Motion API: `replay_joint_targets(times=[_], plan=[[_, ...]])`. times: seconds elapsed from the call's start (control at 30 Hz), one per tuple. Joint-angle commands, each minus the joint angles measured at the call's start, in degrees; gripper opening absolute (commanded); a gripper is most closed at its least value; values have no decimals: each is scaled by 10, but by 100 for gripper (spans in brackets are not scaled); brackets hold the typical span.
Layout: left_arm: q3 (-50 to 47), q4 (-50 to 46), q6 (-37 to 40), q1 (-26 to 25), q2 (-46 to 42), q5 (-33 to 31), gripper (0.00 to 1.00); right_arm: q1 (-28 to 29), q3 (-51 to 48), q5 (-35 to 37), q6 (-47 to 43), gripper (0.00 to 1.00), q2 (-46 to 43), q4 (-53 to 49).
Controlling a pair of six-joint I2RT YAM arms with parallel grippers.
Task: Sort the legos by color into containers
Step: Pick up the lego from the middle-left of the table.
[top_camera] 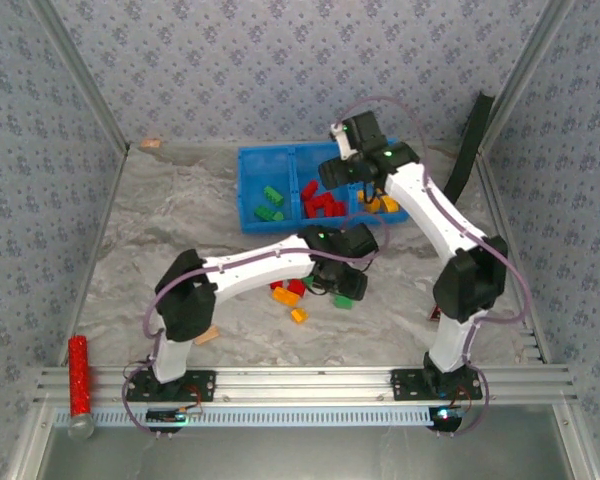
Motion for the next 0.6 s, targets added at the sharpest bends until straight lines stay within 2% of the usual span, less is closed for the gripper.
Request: replay_joint_targets(times=[0.0, 0.23, 0.57], plan=[[35, -41, 2, -7, 34, 2, 66, -33, -34, -15, 28, 89, -68, -40], [53, -60, -6, -13, 70, 8, 67, -105, -134, -81, 91, 100, -171, -57], [82, -58, -9, -13, 121, 17, 68, -135, -239, -103, 127, 100, -248, -39]])
